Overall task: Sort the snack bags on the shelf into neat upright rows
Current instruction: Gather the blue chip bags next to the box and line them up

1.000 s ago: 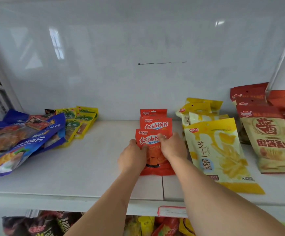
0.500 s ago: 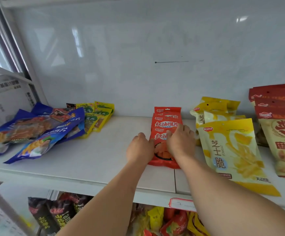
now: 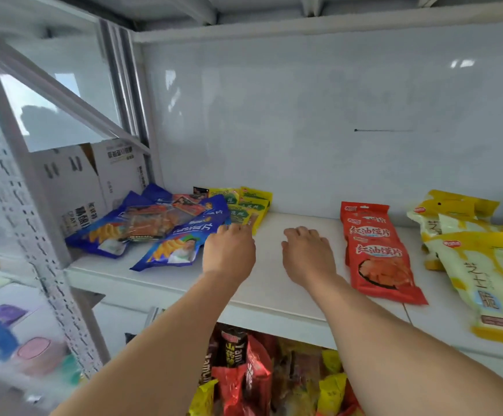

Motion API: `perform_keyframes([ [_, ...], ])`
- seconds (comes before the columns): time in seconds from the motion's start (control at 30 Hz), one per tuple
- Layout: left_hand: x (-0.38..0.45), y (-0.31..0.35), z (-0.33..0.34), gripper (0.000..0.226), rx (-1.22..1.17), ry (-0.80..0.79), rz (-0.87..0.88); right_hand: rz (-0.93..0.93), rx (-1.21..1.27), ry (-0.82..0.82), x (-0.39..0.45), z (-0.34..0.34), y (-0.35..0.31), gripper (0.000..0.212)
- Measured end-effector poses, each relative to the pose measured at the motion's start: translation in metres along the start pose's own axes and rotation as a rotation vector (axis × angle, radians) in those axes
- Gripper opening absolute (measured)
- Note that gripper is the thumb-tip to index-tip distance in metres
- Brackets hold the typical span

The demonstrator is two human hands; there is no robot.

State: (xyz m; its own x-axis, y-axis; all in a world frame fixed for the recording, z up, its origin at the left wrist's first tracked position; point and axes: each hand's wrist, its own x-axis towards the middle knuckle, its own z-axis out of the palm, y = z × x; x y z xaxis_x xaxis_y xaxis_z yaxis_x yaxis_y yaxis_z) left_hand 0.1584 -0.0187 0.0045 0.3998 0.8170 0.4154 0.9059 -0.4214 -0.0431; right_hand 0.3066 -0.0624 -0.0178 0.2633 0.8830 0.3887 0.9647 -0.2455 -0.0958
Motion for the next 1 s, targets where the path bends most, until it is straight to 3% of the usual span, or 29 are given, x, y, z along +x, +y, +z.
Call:
perform_keyframes([
  [0.2, 0.001, -0.072, -0.004, 0.032, -0.133, -0.014, -0.087, 0.035, 0.131, -0.013, 0.017, 0.009, -0.076, 0.043],
  [0.33, 0.015, -0.111, 0.004, 0.033, -0.332, -0.038, -0.272, 0.102, 0.297, -0.015, 0.038, 0.018, -0.098, 0.036],
  [0.5, 0.041, -0.153, 0.035, 0.064, -0.456, -0.221, -0.493, 0.282, 0.549, -0.063, 0.083, 0.027, -0.111, 0.038],
  [0.67, 0.058, -0.163, 0.058, 0.091, -0.524, -0.381, -0.545, 0.328, 0.612, -0.202, 0.131, 0.053, -0.120, 0.050],
  [0.8, 0.069, -0.168, 0.075, 0.105, -0.482, -0.393, -0.595, 0.282, 0.467, -0.355, 0.154, 0.071, -0.130, 0.056],
  [0.9, 0.071, -0.173, 0.081, 0.104, -0.466, -0.394, -0.602, 0.339, 0.482, -0.400, 0.162, 0.072, -0.135, 0.055],
  [0.97, 0.073, -0.175, 0.082, 0.098, -0.478, -0.397, -0.597, 0.390, 0.548, -0.431, 0.166, 0.066, -0.134, 0.077],
  [1.0, 0.073, -0.176, 0.083, 0.097, -0.494, -0.398, -0.598, 0.450, 0.646, -0.452, 0.164, 0.062, -0.135, 0.073],
])
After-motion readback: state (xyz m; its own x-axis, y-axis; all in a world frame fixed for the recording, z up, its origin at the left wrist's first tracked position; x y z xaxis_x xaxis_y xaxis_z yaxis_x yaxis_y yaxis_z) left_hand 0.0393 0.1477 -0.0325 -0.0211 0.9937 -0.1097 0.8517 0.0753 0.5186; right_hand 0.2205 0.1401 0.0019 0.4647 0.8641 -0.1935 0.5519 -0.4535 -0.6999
